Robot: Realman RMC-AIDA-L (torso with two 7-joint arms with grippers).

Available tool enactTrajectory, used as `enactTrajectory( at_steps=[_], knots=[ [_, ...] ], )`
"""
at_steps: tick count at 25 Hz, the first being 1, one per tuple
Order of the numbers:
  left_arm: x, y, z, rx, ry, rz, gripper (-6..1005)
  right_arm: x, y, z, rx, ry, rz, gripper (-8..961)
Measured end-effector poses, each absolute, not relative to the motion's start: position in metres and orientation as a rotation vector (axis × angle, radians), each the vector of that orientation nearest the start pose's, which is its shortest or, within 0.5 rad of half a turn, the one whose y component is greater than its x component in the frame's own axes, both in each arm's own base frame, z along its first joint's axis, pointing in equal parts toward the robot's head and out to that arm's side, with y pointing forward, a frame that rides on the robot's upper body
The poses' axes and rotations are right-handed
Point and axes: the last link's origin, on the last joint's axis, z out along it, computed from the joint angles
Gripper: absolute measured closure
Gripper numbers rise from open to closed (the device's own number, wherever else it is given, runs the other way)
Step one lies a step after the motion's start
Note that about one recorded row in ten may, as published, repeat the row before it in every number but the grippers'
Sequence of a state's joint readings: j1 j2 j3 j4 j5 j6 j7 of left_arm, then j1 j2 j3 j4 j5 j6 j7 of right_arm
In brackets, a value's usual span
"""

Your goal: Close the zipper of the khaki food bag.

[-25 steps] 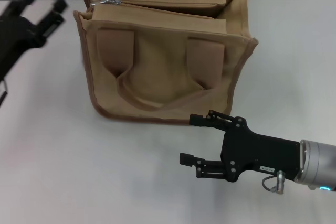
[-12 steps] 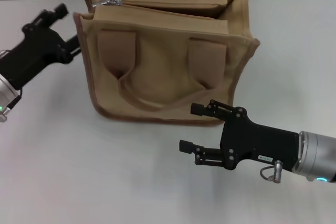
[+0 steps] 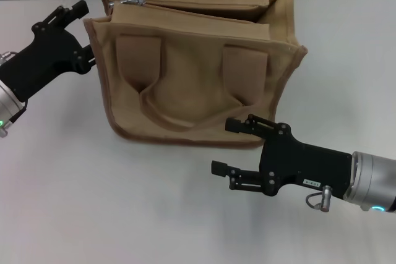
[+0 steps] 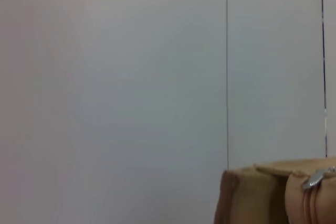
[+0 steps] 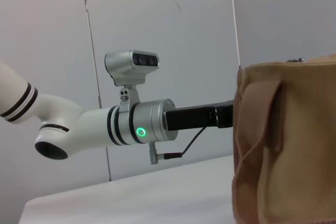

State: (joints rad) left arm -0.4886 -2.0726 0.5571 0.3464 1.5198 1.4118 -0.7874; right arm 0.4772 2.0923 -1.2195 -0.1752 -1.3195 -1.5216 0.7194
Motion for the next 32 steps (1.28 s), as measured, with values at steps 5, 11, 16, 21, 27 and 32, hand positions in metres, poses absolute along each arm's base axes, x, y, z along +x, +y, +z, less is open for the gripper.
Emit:
enactTrajectory(
  at_steps=[5, 11, 16, 21, 27, 32],
  knots=[
    [-0.283, 0.343, 0.016, -2.112, -0.352, -0.961, 226, 0.257, 0.264, -0.082, -2.664, 0.330, 1.029, 130],
    [-0.290, 0.342, 0.031, -2.109, -0.377, -0.945, 230, 0.261, 0.260, -0.082, -2.657, 0.332, 1.022, 130],
    [-0.296, 0.337, 0.037, -2.105, -0.386, -0.929, 233, 0.261, 0.260, -0.083, -2.657, 0.322, 1.016, 130],
    [-0.301, 0.335, 0.041, -2.097, -0.403, -0.915, 236, 0.260, 0.261, -0.083, -2.658, 0.318, 1.017, 129],
    [-0.297, 0.333, 0.039, -2.153, -0.392, -0.911, 240, 0.260, 0.261, -0.083, -2.660, 0.317, 1.017, 129],
    [-0.282, 0.334, 0.027, -2.286, -0.293, -0.860, 243, 0.260, 0.261, -0.083, -2.660, 0.318, 1.016, 129]
  ],
)
